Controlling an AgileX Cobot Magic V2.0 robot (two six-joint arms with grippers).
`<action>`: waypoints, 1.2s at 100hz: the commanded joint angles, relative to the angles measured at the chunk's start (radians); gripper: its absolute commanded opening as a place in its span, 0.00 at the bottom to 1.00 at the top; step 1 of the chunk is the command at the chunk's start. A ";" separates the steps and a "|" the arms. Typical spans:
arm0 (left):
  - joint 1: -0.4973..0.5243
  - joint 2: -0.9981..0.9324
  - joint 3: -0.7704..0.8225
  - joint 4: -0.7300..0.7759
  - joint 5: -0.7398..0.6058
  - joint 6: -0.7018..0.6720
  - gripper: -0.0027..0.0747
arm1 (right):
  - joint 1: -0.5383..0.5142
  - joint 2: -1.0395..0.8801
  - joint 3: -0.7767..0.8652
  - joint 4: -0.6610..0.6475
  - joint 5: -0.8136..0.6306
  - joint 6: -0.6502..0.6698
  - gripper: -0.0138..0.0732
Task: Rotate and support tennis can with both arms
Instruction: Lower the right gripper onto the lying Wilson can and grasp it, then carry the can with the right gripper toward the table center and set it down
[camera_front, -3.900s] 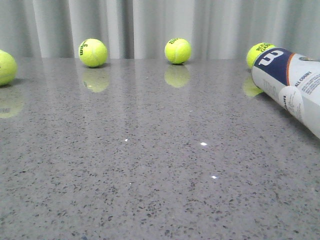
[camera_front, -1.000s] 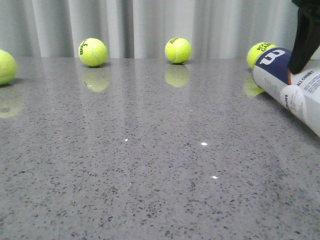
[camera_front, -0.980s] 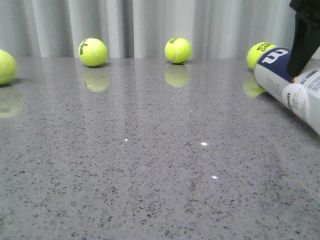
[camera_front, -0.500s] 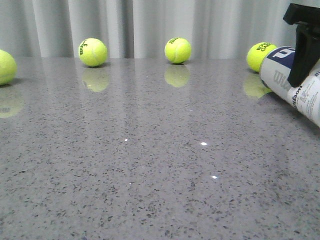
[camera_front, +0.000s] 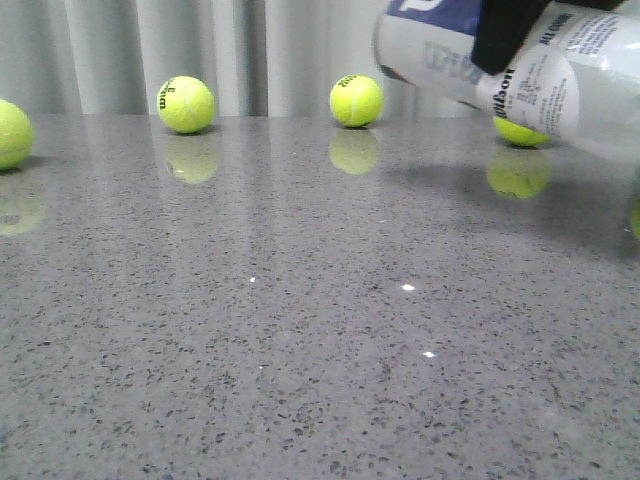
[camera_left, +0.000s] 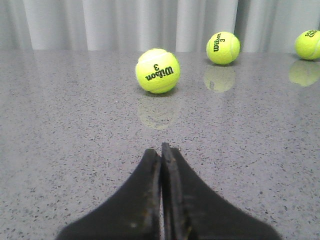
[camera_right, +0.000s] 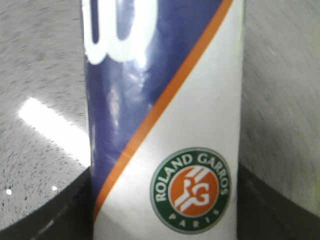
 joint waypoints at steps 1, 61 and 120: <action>-0.006 -0.041 0.047 0.000 -0.088 0.000 0.01 | 0.048 -0.004 -0.059 -0.002 -0.017 -0.193 0.47; -0.006 -0.041 0.047 0.000 -0.088 0.000 0.01 | 0.178 0.171 -0.082 0.044 -0.081 -0.724 0.47; -0.006 -0.041 0.047 0.000 -0.088 0.000 0.01 | 0.178 0.171 -0.081 0.044 -0.072 -0.718 0.89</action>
